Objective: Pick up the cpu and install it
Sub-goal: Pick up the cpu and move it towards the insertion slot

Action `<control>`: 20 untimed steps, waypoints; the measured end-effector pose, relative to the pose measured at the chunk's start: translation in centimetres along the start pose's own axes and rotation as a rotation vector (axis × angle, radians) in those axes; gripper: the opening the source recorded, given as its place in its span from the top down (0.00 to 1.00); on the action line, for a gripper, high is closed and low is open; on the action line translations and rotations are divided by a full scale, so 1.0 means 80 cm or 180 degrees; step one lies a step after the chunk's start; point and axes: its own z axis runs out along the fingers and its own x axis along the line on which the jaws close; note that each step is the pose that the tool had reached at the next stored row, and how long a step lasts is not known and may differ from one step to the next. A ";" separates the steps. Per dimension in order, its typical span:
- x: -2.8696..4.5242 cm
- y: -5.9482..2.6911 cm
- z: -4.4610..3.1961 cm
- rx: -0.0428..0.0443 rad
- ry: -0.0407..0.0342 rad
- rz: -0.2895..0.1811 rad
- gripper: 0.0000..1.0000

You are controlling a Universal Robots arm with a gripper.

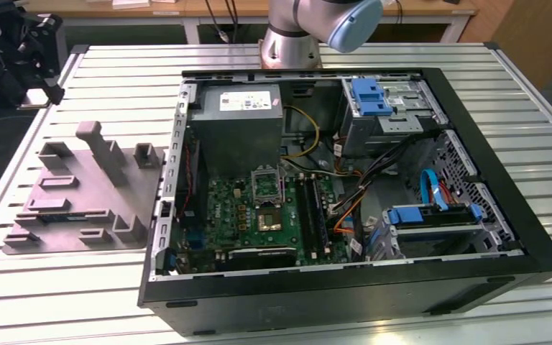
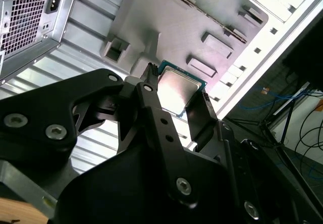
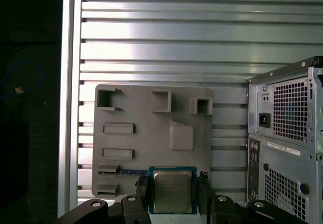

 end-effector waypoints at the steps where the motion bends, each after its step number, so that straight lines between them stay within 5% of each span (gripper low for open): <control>1: -0.0003 0.000 0.0000 0.0000 0.0000 0.0000 0.53; 20: -0.0242 0.000 0.0002 0.0001 0.0000 0.0000 0.53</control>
